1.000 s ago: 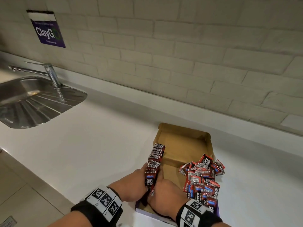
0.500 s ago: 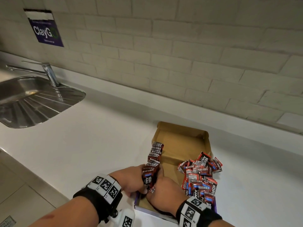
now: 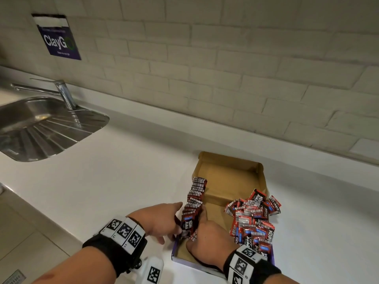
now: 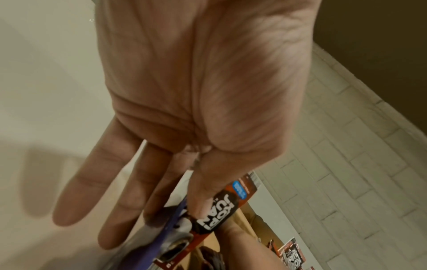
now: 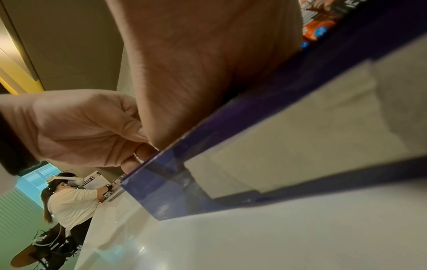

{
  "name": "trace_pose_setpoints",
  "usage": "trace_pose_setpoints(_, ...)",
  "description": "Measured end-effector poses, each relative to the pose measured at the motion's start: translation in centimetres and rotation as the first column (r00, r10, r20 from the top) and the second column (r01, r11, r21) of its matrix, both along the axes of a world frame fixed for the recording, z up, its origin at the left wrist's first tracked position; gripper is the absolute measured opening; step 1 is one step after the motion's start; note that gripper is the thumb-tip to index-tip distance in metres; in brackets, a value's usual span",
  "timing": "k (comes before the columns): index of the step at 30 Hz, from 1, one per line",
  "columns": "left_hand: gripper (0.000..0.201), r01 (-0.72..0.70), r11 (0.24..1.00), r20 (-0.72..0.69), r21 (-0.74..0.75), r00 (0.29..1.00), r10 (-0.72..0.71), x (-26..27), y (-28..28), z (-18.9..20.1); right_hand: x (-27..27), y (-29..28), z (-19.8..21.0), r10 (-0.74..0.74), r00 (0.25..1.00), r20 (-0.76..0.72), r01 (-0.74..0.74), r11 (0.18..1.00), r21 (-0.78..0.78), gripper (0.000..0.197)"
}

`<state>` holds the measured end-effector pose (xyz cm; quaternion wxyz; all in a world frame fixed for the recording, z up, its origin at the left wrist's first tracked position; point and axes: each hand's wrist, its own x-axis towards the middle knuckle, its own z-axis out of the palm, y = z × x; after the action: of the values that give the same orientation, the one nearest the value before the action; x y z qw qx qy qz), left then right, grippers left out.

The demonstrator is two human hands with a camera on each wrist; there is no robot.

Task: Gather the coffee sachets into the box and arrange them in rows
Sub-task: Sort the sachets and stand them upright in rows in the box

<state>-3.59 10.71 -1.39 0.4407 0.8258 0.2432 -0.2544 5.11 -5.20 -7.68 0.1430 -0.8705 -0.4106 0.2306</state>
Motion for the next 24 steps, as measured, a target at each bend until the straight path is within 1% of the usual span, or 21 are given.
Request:
trace_pose_setpoints(3, 0.057, -0.012, 1.000, 0.025, -0.011, 1.000, 0.012, -0.4, -0.3, -0.1, -0.3, 0.0, 0.3, 0.028, 0.999, 0.027, -0.028, 1.000, -0.010, 0.107)
trace_pose_setpoints(8, 0.040, 0.071, 0.986, 0.047, 0.150, 0.996, -0.079, 0.0, -1.6, 0.2, -0.5, 0.6, -1.2, 0.030, 0.997, 0.070, -0.030, 1.000, -0.006, 0.108)
trace_pose_setpoints(10, 0.038, 0.090, 0.976, 0.048, 0.199, 0.994, -0.102, 0.2, -1.9, 0.2, -0.6, 0.7, -1.3, 0.021, 0.997, 0.075, -0.020, 1.000, -0.011, 0.108)
trace_pose_setpoints(15, 0.039, 0.105, 0.965, 0.034, 0.242, 0.993, -0.116, 0.4, -2.0, 0.2, -0.8, 0.7, -0.5, 0.035, 0.996, 0.088, -0.031, 0.998, -0.049, 0.106)
trace_pose_setpoints(20, 0.039, 0.101, 0.968, 0.024, 0.229, 0.994, -0.109, 0.2, -1.8, 0.2, -0.7, 0.7, 0.0, 0.031, 0.998, 0.058, -0.028, 0.998, -0.056, 0.106)
trace_pose_setpoints(24, 0.038, 0.095, 0.970, 0.004, 0.224, 0.995, -0.098, 0.1, -1.3, -0.3, -0.5, 0.5, -0.1, -0.004, 1.000, 0.021, 0.005, 0.999, -0.037, 0.111)
